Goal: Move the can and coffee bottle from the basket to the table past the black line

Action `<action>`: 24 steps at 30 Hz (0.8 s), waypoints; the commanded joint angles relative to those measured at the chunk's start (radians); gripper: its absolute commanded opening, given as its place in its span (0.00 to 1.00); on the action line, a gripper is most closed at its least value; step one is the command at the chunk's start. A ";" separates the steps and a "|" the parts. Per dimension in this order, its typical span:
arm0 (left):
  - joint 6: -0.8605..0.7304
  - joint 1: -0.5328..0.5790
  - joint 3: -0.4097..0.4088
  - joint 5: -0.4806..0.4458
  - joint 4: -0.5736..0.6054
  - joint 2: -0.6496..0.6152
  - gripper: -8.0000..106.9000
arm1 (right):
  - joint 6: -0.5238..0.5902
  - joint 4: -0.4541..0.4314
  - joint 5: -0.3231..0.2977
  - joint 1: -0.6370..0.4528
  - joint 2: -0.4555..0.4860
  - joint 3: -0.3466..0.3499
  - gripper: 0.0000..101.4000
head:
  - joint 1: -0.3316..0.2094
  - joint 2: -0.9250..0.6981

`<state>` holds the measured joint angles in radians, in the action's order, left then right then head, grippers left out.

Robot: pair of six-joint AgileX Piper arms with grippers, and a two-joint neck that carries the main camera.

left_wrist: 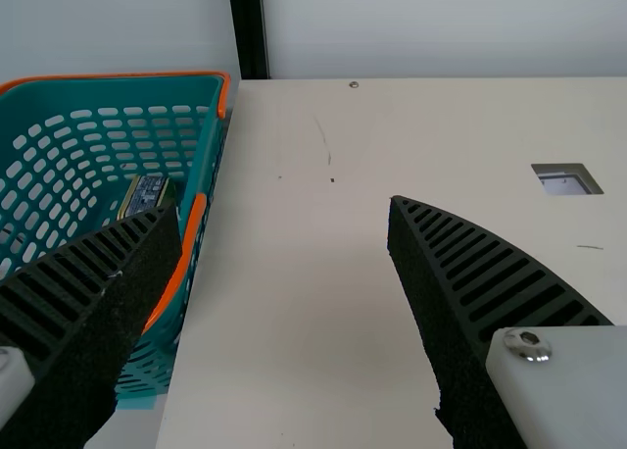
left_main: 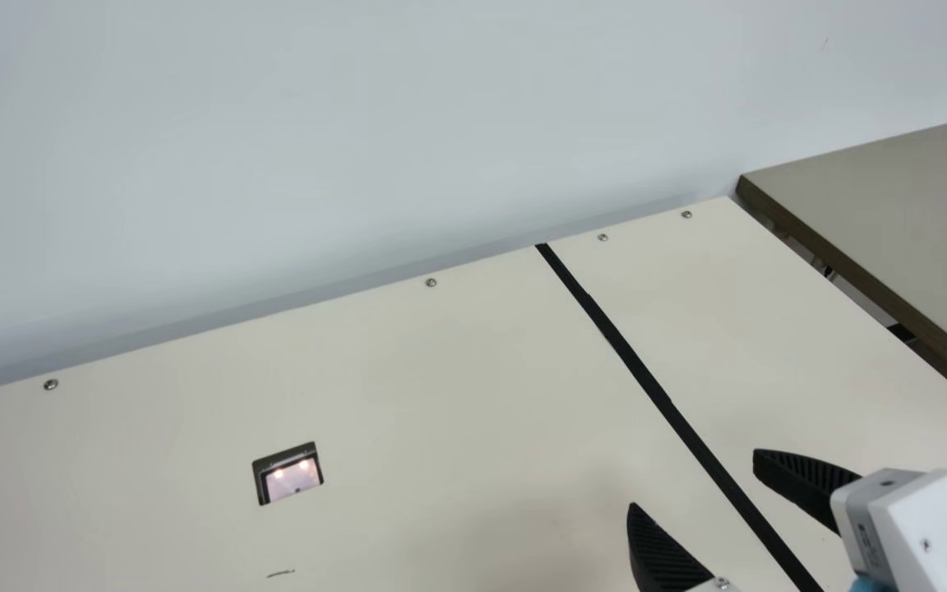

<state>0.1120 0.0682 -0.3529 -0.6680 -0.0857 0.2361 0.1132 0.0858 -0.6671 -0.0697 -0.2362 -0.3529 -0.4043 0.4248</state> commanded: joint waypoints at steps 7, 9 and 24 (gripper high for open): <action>0.000 0.000 0.000 0.000 0.000 0.000 0.85 | 0.000 0.000 0.000 0.000 0.000 0.000 1.00 | -0.032 -0.008; 0.000 0.000 0.000 0.000 0.000 0.000 0.85 | 0.000 0.000 0.000 0.000 0.000 0.000 1.00 | -0.032 -0.008; 0.000 0.000 0.000 0.000 0.000 0.000 0.85 | 0.000 0.000 0.000 0.000 0.000 0.000 1.00 | -0.032 -0.008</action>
<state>0.1120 0.0682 -0.3529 -0.6680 -0.0857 0.2361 0.1132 0.0858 -0.6671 -0.0697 -0.2362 -0.3529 -0.4043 0.4248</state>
